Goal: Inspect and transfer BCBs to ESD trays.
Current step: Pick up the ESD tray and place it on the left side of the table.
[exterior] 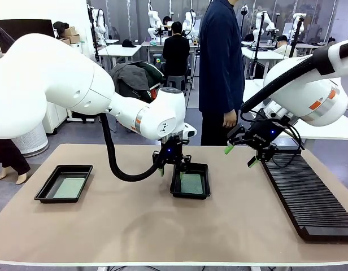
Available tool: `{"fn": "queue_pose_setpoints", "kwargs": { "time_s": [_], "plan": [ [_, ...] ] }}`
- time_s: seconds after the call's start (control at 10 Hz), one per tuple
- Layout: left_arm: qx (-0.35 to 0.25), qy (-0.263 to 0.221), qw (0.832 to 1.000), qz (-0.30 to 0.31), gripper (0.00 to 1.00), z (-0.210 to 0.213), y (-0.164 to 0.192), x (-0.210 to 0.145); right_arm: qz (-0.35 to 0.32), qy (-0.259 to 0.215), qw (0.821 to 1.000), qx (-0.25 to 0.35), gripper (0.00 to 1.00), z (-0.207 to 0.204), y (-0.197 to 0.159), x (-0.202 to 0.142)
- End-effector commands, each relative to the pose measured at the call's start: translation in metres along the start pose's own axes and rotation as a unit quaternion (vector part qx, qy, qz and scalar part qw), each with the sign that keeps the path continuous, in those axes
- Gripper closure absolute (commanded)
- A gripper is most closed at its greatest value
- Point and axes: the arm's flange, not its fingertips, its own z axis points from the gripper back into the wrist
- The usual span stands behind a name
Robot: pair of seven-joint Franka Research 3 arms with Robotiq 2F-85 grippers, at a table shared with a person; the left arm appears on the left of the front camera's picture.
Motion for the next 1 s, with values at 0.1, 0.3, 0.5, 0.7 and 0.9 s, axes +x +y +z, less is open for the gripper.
{"fn": "queue_pose_setpoints", "kwargs": {
  "time_s": [0.1, 0.3, 0.5, 0.7, 0.9],
  "plan": [
    [-0.017, -0.002, 1.0, -0.007, 0.38, -0.0042, -0.0047, 0.0022, -0.006, 0.0, 1.0, -0.009, 0.0, -0.0007, 0.0011, 0.0028],
    [-0.016, -0.006, 1.0, -0.003, 0.51, -0.0042, -0.0049, 0.0029, -0.006, 0.0, 1.0, -0.009, 0.0, -0.0007, 0.0011, 0.0028],
    [-0.019, -0.008, 1.0, 0.002, 0.64, -0.0041, -0.0036, 0.0041, -0.006, 0.0, 1.0, -0.009, 0.0, -0.0007, 0.0011, 0.0028],
    [-0.02, -0.006, 1.0, 0.002, 0.77, -0.0026, -0.0038, 0.0053, -0.006, 0.0, 1.0, -0.009, 0.0, -0.0007, 0.0011, 0.0028],
    [-0.021, -0.004, 1.0, -0.003, 0.9, -0.0014, -0.0046, 0.0056, -0.006, 0.0, 1.0, -0.009, 0.0, -0.0007, 0.0011, 0.0028]
  ]
}}
